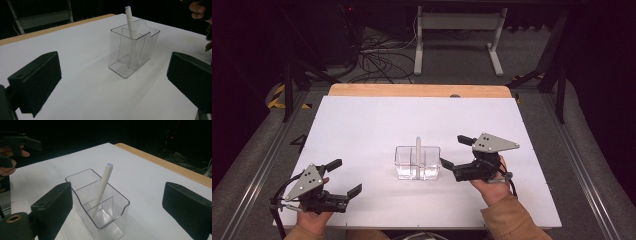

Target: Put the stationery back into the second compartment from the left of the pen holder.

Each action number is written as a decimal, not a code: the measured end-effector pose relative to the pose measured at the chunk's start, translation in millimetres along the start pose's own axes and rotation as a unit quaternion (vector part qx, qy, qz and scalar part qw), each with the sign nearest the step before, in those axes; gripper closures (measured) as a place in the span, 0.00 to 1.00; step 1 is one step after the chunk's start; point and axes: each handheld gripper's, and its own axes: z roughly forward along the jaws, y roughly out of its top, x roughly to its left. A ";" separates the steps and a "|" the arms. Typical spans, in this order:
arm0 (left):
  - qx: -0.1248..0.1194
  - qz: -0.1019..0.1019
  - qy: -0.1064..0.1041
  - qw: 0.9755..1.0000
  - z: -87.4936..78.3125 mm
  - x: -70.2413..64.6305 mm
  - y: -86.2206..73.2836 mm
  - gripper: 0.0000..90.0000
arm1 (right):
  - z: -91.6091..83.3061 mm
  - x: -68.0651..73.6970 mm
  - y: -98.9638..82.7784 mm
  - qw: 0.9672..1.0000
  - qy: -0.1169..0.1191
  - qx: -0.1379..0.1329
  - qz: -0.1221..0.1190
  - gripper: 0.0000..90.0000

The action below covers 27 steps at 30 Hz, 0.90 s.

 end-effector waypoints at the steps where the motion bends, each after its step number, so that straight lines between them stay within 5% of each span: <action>1: 0.000 0.000 0.000 1.000 0.0 0.0 0.0 0.00 | -1.8 -1.2 -0.7 1.000 0.000 -0.001 0.001 0.07; 8: -0.002 -0.004 0.001 1.000 -1.2 0.2 0.5 0.00 | -19.7 -13.2 -10.7 1.000 -0.001 0.003 0.016 0.02; 27: -0.001 0.002 0.004 1.000 -2.2 -1.4 1.3 0.00 | -46.4 -29.6 -51.9 1.000 -0.010 0.005 -0.004 0.01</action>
